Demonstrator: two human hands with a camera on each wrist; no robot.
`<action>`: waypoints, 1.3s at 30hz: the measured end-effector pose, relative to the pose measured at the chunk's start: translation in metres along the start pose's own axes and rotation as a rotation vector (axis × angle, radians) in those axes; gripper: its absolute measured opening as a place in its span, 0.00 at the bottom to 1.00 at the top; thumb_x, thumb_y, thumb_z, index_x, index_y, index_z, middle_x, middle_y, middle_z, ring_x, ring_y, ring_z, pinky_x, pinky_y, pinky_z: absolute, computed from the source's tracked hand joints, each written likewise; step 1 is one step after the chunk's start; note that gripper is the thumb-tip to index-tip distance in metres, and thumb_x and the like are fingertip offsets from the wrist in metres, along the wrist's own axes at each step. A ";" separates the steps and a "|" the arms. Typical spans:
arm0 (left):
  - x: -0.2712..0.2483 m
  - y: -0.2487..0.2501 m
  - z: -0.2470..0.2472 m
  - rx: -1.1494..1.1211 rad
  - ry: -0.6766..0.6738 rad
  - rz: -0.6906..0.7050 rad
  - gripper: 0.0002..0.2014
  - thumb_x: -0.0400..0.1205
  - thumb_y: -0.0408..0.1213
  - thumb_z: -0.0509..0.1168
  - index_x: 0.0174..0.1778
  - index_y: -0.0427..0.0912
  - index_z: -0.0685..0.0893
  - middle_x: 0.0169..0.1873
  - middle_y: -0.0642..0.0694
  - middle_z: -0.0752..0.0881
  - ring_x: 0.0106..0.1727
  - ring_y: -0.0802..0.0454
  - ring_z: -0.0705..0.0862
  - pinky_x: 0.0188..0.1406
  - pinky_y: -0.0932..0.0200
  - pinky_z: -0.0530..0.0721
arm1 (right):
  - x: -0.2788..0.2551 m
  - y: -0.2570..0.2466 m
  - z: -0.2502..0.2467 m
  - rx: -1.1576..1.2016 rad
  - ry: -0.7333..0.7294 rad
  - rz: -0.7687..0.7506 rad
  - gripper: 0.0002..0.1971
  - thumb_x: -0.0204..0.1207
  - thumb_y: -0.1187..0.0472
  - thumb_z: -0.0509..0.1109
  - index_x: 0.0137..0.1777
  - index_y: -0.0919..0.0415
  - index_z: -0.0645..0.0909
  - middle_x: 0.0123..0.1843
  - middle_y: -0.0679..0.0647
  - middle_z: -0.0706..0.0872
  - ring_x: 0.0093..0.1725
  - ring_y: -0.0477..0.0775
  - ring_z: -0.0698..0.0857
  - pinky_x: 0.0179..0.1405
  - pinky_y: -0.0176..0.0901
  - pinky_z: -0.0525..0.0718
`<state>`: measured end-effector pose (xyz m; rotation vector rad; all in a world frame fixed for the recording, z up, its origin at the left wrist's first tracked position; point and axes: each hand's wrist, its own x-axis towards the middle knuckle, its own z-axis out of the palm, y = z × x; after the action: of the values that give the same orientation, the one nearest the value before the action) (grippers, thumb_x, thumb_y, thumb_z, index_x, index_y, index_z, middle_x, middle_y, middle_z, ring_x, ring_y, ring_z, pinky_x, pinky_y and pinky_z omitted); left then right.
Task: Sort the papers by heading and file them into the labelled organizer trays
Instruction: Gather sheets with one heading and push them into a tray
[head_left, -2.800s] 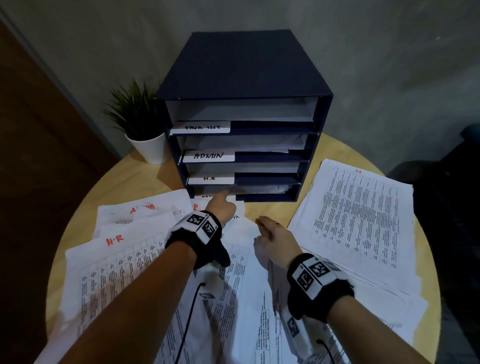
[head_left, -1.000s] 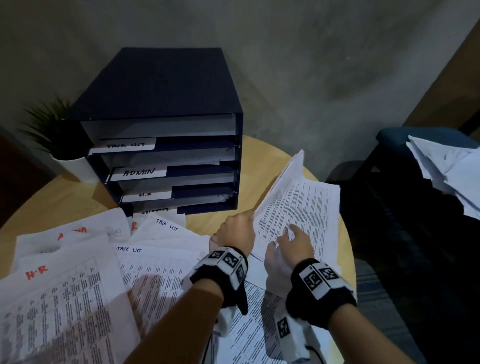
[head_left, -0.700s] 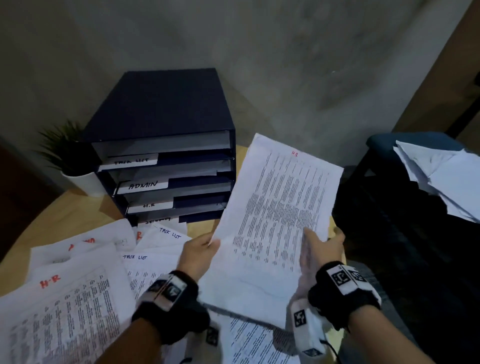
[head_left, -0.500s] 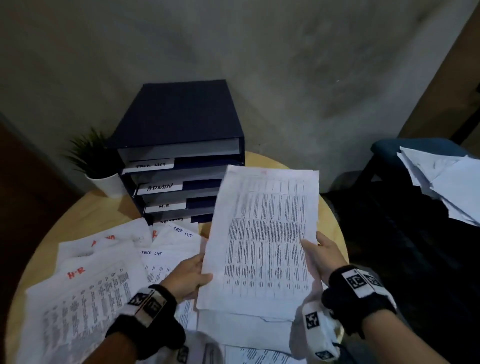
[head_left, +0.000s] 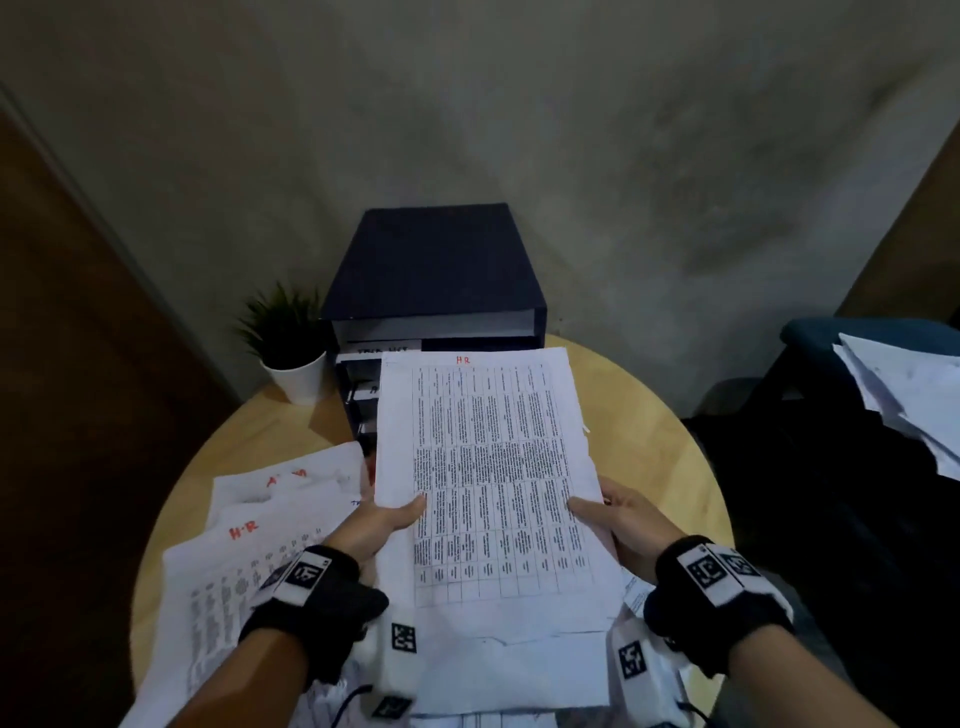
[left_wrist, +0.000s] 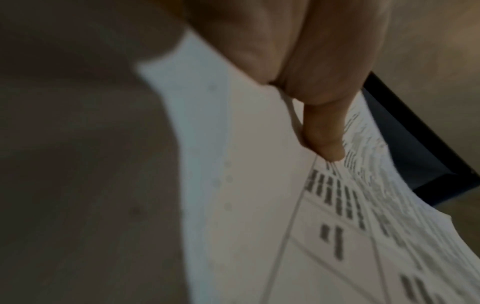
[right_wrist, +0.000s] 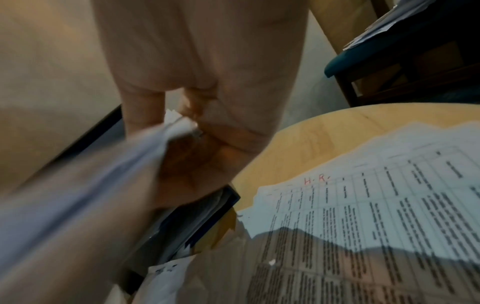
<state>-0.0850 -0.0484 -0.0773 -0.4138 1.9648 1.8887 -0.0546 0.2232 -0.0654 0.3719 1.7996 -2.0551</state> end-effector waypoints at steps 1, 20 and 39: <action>-0.001 0.001 -0.005 0.001 0.009 -0.004 0.22 0.82 0.29 0.63 0.74 0.33 0.72 0.70 0.40 0.79 0.73 0.45 0.75 0.75 0.55 0.66 | 0.000 0.001 0.005 0.019 -0.042 0.004 0.18 0.80 0.72 0.63 0.69 0.66 0.76 0.66 0.71 0.82 0.58 0.68 0.86 0.57 0.57 0.85; -0.044 -0.066 -0.028 0.022 -0.002 -0.183 0.24 0.84 0.35 0.62 0.76 0.33 0.69 0.72 0.39 0.76 0.74 0.43 0.73 0.75 0.54 0.67 | -0.018 0.051 0.036 -0.270 -0.080 0.277 0.07 0.76 0.73 0.69 0.48 0.63 0.75 0.40 0.55 0.82 0.41 0.57 0.78 0.40 0.44 0.75; 0.002 -0.039 -0.037 0.005 0.038 -0.171 0.27 0.84 0.36 0.61 0.79 0.34 0.65 0.78 0.40 0.69 0.81 0.42 0.64 0.80 0.48 0.60 | 0.018 0.030 0.056 -0.316 0.095 0.242 0.13 0.77 0.72 0.69 0.34 0.60 0.72 0.25 0.56 0.71 0.26 0.54 0.71 0.28 0.42 0.69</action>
<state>-0.0710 -0.0874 -0.1116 -0.6007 1.8924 1.7815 -0.0544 0.1628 -0.0916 0.5701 1.9858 -1.5846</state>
